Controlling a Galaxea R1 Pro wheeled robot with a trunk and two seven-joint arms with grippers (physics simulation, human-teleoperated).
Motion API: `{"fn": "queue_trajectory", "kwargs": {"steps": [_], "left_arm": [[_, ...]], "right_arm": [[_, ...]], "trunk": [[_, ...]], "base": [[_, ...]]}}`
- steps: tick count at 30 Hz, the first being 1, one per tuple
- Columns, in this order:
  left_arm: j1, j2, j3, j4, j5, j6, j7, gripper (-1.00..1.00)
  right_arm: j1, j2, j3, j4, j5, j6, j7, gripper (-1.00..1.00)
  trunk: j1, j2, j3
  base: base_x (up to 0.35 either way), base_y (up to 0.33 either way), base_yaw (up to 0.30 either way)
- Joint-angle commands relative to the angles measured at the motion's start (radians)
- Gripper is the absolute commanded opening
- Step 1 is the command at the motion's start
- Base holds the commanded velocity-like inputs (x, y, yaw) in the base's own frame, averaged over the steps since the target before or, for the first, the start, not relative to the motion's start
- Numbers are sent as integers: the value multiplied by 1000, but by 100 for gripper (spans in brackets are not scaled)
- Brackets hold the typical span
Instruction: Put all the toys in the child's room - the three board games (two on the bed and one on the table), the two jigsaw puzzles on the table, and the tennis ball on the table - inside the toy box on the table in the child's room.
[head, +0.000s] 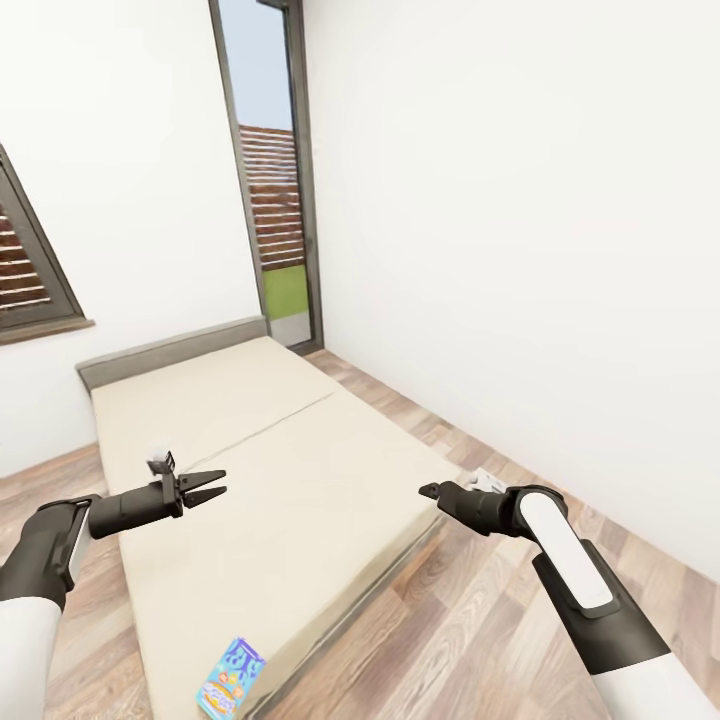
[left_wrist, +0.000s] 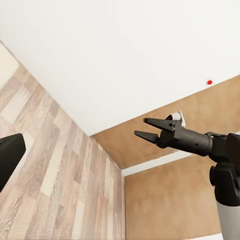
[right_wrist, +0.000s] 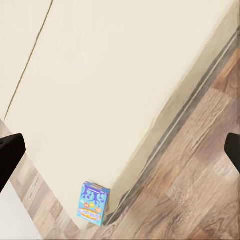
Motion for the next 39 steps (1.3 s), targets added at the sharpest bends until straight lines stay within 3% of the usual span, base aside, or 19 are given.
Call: {"fn": "queue_trajectory", "kwargs": {"steps": [1, 13, 21, 39], "left_arm": [[-1, -1, 3, -1, -11, 10, -8, 100], [-1, -1, 3, -1, -11, 10, -8, 100], [-1, -1, 3, -1, -11, 10, -8, 100], [-1, -1, 3, -1, -12, 10, -8, 100]], "right_arm": [[-1, -1, 2, -1, -10, -1, -10, 100], [-1, -1, 2, -1, -10, -1, -10, 100], [-1, -1, 2, -1, -10, -1, -10, 100], [-1, -1, 3, -1, -11, -1, -10, 100]], "trunk": [[1, -2, -2], [1, -2, -2], [1, -2, -2], [1, -2, -2]], "base": [[0, -240, 85], [0, -123, 158], [0, -230, 260], [0, -89, 281]]}}
